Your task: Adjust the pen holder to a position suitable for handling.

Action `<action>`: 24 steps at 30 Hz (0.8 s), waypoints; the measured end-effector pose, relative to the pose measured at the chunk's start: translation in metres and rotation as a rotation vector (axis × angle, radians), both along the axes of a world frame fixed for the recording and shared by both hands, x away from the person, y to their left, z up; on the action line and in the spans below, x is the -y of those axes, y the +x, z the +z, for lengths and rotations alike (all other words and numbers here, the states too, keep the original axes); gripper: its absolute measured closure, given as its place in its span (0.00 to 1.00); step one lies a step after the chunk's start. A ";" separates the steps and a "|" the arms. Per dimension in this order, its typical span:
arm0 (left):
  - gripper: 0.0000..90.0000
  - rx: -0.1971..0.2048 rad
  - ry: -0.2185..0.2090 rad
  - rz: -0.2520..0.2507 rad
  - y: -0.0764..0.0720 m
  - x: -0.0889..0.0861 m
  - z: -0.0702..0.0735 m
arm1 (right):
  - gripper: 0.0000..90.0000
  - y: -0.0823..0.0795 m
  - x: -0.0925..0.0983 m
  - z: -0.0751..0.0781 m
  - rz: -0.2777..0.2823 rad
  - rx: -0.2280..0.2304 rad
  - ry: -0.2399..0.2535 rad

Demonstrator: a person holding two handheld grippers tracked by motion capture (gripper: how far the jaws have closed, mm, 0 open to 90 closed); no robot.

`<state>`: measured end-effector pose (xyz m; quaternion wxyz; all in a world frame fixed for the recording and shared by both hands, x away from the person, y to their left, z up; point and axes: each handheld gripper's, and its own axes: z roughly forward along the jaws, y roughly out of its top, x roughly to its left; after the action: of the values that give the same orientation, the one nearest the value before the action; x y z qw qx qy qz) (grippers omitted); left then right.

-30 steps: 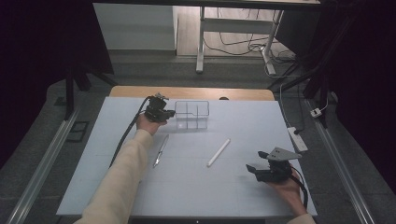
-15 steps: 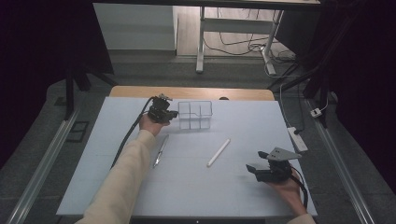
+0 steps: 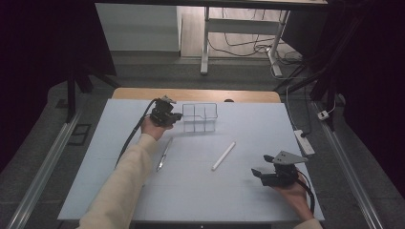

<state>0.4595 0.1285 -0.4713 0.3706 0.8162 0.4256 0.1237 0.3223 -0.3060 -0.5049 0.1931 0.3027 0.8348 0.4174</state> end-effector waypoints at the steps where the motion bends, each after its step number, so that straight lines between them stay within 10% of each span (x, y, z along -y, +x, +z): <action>1: 0.99 0.002 -0.001 -0.004 -0.002 0.000 0.000 | 0.26 0.000 0.000 0.000 -0.002 0.001 -0.001; 24: 0.99 -0.017 0.015 -0.057 -0.003 0.010 -0.011 | 0.26 0.000 0.001 0.000 -0.002 -0.001 -0.001</action>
<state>0.4567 0.1184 -0.4826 0.3640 0.8319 0.4044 0.1093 0.3228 -0.3070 -0.5050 0.1930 0.3035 0.8348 0.4168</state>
